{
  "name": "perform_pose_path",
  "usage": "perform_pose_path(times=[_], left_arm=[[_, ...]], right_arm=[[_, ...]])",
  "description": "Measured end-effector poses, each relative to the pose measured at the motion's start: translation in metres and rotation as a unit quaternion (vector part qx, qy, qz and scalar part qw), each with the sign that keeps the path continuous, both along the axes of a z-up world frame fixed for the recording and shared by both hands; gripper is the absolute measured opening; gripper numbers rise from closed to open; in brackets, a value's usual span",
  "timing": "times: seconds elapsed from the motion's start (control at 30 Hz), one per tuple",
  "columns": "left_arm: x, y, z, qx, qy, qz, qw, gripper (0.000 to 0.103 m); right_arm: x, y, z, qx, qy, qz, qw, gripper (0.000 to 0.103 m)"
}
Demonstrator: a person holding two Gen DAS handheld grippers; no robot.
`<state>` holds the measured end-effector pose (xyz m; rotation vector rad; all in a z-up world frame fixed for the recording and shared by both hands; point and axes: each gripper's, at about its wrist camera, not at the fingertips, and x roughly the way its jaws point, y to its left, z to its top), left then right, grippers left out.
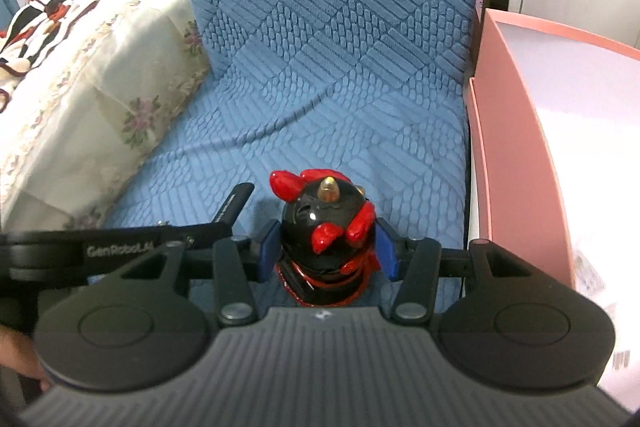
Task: Organize rigid objects
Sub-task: 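Lift the figurine with the right gripper while the left lifts the USB stick, then carry the figurine and USB stick into the pink box with both grippers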
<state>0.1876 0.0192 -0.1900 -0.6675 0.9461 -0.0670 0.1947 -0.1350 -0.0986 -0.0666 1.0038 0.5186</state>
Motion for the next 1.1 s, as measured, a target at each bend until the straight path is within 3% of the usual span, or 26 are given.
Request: perform_pose_path(times=[0.2,0.37,0.63,1.1], left_arm=[[-0.014,-0.008,0.015,-0.004,-0.005,0.000,1.0000,0.027],[-0.028,-0.021,0.033,-0.017,-0.005,0.001,0.9998,0.027],[-0.035,-0.040,0.087,-0.013,-0.027,-0.010,0.9995,0.027],[-0.010,-0.083,0.180,0.005,-0.077,-0.034,0.9964,0.027]], right_arm=[[-0.020,-0.020,0.011,0.002,0.010,-0.004,1.000,0.053],[-0.026,-0.033,0.034,-0.002,-0.008,-0.005,1.000,0.053],[-0.030,-0.053,0.084,0.011,-0.035,-0.007,0.999,0.052],[-0.004,-0.101,0.167,0.030,-0.078,-0.029,0.996,0.052]])
